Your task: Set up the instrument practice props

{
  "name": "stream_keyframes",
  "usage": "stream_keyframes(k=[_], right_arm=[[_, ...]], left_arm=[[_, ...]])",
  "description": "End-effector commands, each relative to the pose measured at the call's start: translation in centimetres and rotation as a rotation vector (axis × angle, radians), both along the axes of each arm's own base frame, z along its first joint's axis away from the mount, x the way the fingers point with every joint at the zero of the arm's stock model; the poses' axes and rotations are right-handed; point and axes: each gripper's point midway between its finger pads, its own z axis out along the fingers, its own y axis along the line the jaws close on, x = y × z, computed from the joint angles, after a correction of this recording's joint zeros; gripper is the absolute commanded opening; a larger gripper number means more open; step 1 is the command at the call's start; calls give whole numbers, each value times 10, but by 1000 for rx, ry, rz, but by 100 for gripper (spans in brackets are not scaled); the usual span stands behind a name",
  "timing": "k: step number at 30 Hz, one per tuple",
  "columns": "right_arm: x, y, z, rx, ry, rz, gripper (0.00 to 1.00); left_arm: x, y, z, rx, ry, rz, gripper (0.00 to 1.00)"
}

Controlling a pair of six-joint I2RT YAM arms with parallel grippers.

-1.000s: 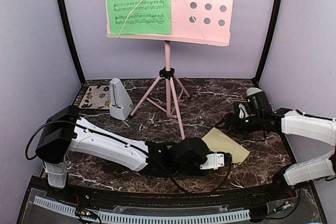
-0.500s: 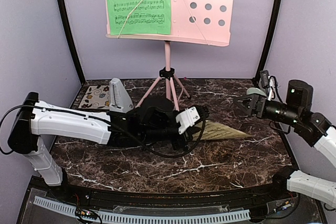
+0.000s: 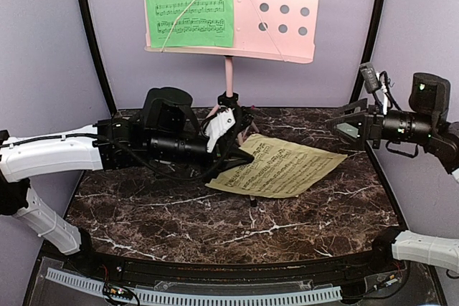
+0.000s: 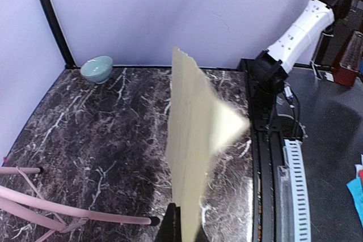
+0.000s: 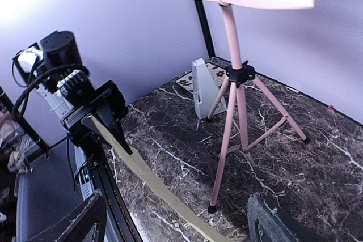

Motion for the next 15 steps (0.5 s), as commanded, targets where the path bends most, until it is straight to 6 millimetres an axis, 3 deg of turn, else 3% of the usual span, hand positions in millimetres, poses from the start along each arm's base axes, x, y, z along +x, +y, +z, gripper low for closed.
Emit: stream_keyframes(k=[1, 10, 15], right_arm=[[-30, 12, 9, -58, -33, 164, 86], [-72, 33, 5, -108, 26, 337, 85], [-86, 44, 0, -133, 37, 416, 84]], left_arm=[[-28, 15, 23, 23, 53, -136, 0], [-55, 17, 33, 35, 263, -271, 0], [-74, 12, 49, -5, 394, -380, 0]])
